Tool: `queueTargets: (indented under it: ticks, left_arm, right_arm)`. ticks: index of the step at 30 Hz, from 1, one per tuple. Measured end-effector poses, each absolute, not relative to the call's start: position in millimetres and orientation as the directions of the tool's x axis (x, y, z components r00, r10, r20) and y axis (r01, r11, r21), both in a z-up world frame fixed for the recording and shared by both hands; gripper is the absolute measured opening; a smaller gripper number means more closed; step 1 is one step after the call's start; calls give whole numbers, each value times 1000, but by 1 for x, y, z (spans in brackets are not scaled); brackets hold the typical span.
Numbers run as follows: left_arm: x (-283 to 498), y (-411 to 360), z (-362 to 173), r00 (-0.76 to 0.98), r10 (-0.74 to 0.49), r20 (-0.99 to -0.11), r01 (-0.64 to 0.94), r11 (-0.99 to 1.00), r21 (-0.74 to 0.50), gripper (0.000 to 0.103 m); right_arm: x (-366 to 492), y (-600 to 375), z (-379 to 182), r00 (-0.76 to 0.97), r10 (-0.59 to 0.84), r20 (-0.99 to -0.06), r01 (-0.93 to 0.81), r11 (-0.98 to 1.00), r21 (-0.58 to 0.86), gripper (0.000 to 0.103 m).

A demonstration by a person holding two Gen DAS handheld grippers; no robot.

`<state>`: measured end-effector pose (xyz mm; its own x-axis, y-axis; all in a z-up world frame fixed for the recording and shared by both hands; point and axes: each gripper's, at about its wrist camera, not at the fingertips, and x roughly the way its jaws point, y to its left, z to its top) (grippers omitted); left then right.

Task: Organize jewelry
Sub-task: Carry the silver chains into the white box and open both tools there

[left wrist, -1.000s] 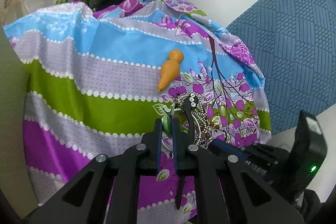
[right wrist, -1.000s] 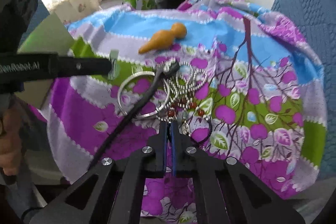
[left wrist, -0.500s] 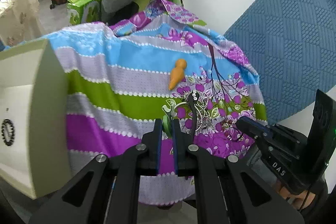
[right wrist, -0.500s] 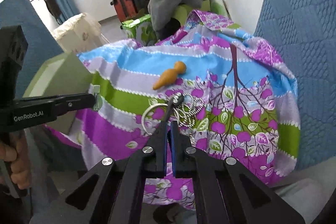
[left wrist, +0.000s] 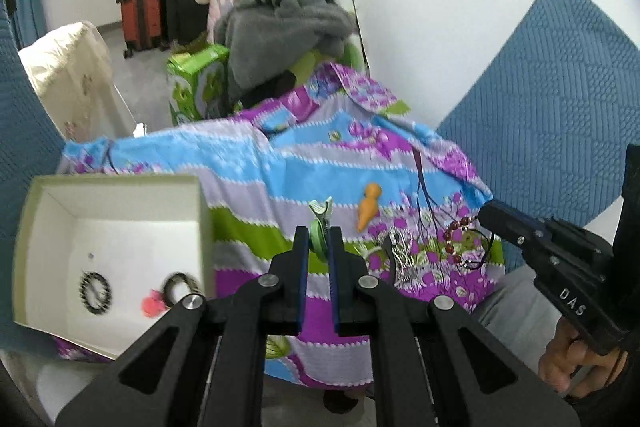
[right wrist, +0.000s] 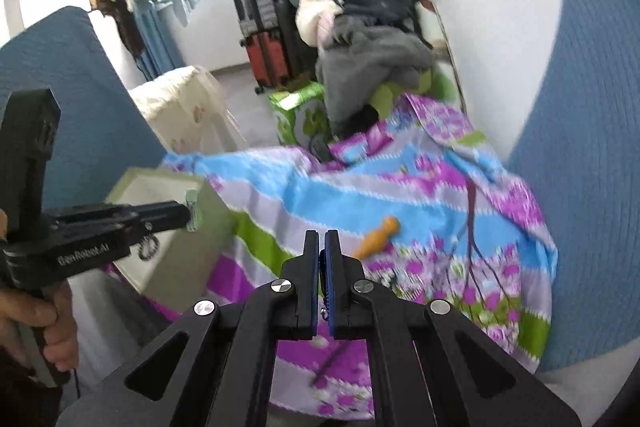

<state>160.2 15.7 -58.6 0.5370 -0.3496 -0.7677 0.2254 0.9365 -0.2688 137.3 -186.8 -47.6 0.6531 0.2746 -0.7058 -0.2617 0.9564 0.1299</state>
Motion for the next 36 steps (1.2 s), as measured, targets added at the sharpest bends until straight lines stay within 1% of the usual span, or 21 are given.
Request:
queueTargets:
  ticks: [7, 13, 17, 23, 30, 36]
  left_arm:
    - [159, 52, -32, 581, -318, -749, 192, 948, -253, 9]
    - [156, 90, -22, 617, -259, -743, 136, 965, -224, 9]
    - [155, 118, -31, 622, -228, -749, 87, 971, -223, 9]
    - [152, 145, -58, 586, -203, -784, 18, 971, -237, 9]
    - [153, 171, -92, 542, -191, -819, -34, 968, -248, 9]
    - [156, 178, -114, 509, -196, -838, -57, 964, -260, 9]
  right_arm:
    - [151, -139, -5, 672, 340, -658, -339, 931, 135, 1]
    - [162, -101, 4, 655, 407, -636, -396, 902, 170, 1]
    - [169, -75, -7, 622, 445, -644, -434, 881, 189, 1]
    - [176, -33, -34, 538, 490, -685, -491, 843, 218, 1]
    - [183, -6, -76, 462, 487, -741, -504, 832, 232, 2]
    - [186, 5, -107, 407, 467, -785, -504, 832, 233, 2]
